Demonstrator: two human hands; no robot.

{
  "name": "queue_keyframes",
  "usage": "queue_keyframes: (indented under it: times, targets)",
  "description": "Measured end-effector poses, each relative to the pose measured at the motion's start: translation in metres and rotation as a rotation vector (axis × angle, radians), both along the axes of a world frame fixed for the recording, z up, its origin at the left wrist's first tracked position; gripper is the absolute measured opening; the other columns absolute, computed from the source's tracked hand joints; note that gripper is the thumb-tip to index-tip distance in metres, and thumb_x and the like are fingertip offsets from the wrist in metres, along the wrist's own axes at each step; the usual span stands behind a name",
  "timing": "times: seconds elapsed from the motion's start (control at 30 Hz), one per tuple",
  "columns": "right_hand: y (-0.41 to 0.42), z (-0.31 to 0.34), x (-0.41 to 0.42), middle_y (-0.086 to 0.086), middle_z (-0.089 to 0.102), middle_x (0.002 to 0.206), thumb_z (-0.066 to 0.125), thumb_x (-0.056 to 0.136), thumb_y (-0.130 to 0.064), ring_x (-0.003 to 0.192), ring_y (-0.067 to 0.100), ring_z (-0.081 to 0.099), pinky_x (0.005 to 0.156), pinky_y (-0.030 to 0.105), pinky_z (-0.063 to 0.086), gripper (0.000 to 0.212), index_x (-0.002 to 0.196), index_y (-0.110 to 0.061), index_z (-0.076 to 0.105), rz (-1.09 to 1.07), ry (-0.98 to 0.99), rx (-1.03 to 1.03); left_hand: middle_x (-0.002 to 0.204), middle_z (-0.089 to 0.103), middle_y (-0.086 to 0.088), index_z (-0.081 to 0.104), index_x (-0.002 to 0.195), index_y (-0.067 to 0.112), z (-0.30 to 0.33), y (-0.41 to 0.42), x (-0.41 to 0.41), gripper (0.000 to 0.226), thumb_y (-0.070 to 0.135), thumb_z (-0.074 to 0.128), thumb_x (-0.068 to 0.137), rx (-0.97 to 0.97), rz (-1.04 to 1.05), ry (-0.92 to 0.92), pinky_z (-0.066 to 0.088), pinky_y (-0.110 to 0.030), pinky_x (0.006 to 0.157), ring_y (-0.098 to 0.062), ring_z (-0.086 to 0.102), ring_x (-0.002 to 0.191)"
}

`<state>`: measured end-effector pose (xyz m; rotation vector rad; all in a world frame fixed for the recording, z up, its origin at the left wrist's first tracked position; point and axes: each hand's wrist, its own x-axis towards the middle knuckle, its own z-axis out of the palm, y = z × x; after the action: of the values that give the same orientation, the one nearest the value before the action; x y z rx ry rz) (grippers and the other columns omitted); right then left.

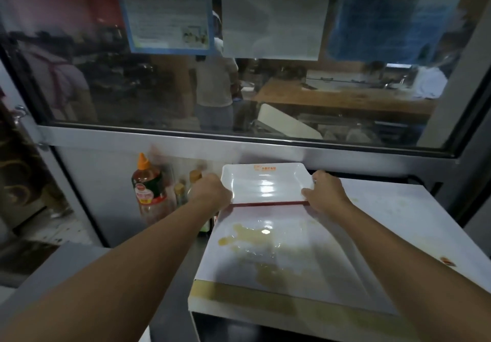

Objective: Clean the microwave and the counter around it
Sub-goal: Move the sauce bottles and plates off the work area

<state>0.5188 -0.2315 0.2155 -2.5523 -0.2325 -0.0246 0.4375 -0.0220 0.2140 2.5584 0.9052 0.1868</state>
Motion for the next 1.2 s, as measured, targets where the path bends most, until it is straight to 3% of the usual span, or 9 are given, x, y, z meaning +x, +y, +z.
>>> queue_keyframes:
  times: [0.1, 0.2, 0.3, 0.43, 0.67, 0.83, 1.0, 1.13, 1.2]
  targets:
    - [0.002, -0.001, 0.005, 0.019, 0.061, 0.104, 0.053, 0.083, 0.0, 0.099, 0.035, 0.054, 0.07, 0.032, 0.04, 0.011, 0.093, 0.0, 0.054, -0.006, -0.019, 0.001, 0.099, 0.06, -0.007, 0.055, 0.106, 0.005, -0.003, 0.001, 0.003, 0.027, 0.019, 0.064, 0.084, -0.03, 0.02, -0.022, 0.042, -0.027, 0.064, -0.022, 0.058, 0.084]
    - [0.003, 0.001, 0.006, 0.019, 0.06, 0.096, 0.051, 0.081, 0.002, 0.09, 0.034, 0.054, 0.065, 0.029, 0.036, 0.006, 0.084, -0.004, 0.05, 0.012, -0.016, -0.021, 0.103, 0.064, -0.012, 0.057, 0.105, 0.002, -0.003, 0.002, 0.001, 0.025, 0.013, 0.065, 0.084, -0.084, 0.007, -0.051, 0.054, -0.03, 0.072, -0.025, 0.065, 0.089]
    - [0.007, 0.005, 0.002, 0.016, 0.056, 0.089, 0.051, 0.08, 0.001, 0.08, 0.029, 0.047, 0.063, 0.028, 0.034, 0.006, 0.082, -0.004, 0.049, 0.03, -0.012, -0.029, 0.113, 0.058, -0.015, 0.05, 0.118, -0.001, -0.001, 0.007, -0.007, 0.037, 0.012, 0.063, 0.085, -0.135, 0.007, -0.095, 0.052, -0.029, 0.074, -0.026, 0.061, 0.097]
    - [0.021, 0.012, -0.014, 0.016, 0.059, 0.094, 0.054, 0.077, 0.001, 0.084, 0.031, 0.052, 0.066, 0.028, 0.039, 0.015, 0.092, 0.001, 0.057, 0.056, -0.023, 0.003, 0.109, 0.064, -0.013, 0.057, 0.116, 0.003, 0.005, 0.022, -0.033, 0.034, 0.01, 0.064, 0.084, -0.189, 0.036, -0.136, 0.053, -0.033, 0.079, -0.029, 0.061, 0.1]
    - [0.062, 0.027, -0.069, 0.016, 0.065, 0.095, 0.056, 0.076, 0.002, 0.087, 0.033, 0.06, 0.062, 0.027, 0.04, 0.021, 0.096, 0.002, 0.06, 0.127, -0.027, 0.06, 0.096, 0.064, -0.012, 0.061, 0.091, 0.005, 0.022, 0.06, -0.105, 0.009, 0.007, 0.064, 0.082, -0.268, 0.093, -0.226, 0.047, -0.03, 0.066, -0.024, 0.059, 0.083]
    - [0.098, 0.033, -0.124, 0.015, 0.062, 0.107, 0.056, 0.079, 0.0, 0.098, 0.032, 0.058, 0.075, 0.031, 0.048, 0.027, 0.107, -0.001, 0.057, 0.178, -0.035, 0.099, 0.096, 0.068, -0.017, 0.066, 0.096, 0.001, 0.032, 0.091, -0.171, 0.017, 0.006, 0.066, 0.08, -0.261, 0.115, -0.24, 0.056, -0.037, 0.081, -0.032, 0.066, 0.089]
    - [0.135, 0.029, -0.182, 0.016, 0.062, 0.105, 0.055, 0.079, 0.0, 0.089, 0.03, 0.057, 0.059, 0.024, 0.04, 0.026, 0.104, -0.002, 0.059, 0.231, -0.032, 0.074, 0.09, 0.068, -0.017, 0.066, 0.088, 0.001, 0.029, 0.122, -0.242, 0.01, 0.005, 0.065, 0.078, -0.268, 0.154, -0.281, 0.057, -0.039, 0.079, -0.033, 0.066, 0.087]
    - [0.159, 0.014, -0.229, 0.016, 0.06, 0.11, 0.054, 0.078, 0.0, 0.093, 0.028, 0.057, 0.062, 0.023, 0.04, 0.029, 0.106, -0.003, 0.062, 0.276, -0.022, 0.068, 0.075, 0.061, -0.011, 0.062, 0.079, 0.005, 0.017, 0.142, -0.295, 0.004, 0.002, 0.063, 0.078, -0.33, 0.183, -0.304, 0.056, -0.038, 0.071, -0.027, 0.06, 0.073]
    - [0.169, 0.004, -0.25, 0.016, 0.063, 0.106, 0.054, 0.078, 0.002, 0.087, 0.028, 0.055, 0.051, 0.021, 0.033, 0.027, 0.104, -0.004, 0.063, 0.281, -0.019, 0.071, 0.07, 0.059, -0.008, 0.06, 0.074, 0.008, 0.007, 0.149, -0.318, 0.009, 0.001, 0.062, 0.079, -0.359, 0.193, -0.311, 0.056, -0.037, 0.069, -0.023, 0.058, 0.066]
